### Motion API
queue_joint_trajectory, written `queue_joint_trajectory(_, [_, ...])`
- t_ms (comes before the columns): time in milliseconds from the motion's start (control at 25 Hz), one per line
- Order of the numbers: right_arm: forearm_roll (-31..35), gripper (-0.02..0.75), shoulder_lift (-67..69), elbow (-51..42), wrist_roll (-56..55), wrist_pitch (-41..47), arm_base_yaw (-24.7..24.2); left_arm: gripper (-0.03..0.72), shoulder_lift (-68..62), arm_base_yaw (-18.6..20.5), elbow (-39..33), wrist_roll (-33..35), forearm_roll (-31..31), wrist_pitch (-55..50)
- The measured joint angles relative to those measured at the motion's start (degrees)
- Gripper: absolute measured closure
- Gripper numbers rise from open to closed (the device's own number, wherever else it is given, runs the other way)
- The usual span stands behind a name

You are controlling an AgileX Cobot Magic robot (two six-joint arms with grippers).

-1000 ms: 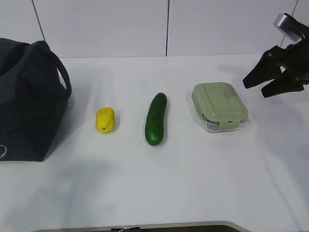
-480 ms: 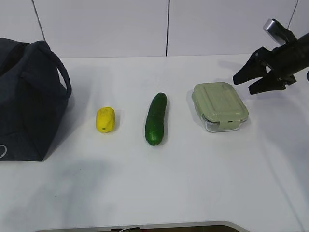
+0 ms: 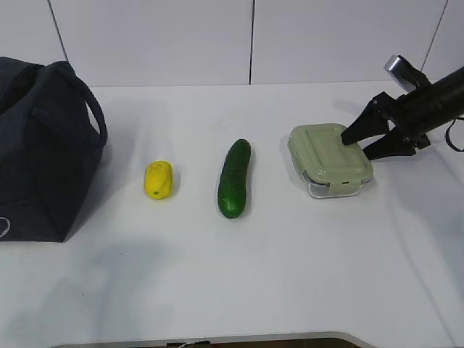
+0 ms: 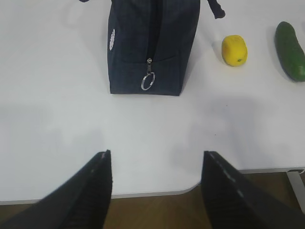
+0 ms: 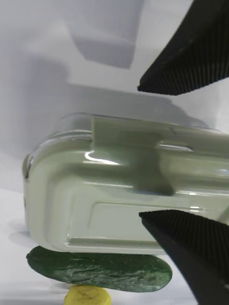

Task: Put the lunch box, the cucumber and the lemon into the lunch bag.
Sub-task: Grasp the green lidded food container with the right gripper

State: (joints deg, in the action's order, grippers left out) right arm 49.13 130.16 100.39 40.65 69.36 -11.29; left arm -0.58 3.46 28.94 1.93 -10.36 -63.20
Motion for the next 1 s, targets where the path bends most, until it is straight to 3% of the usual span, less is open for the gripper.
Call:
queue_joint_trajectory(240, [3.56,0.144,0.42,0.11,1.43,-0.22,0.00,0.257,0.00,0.00,0.00,0.00,0.00,0.00])
queue_joint_trajectory(1000, [3.96,0.147,1.79,0.11,2.67,-0.55,3.66,0.257,0.00,0.00,0.00,0.00,0.00,0.00])
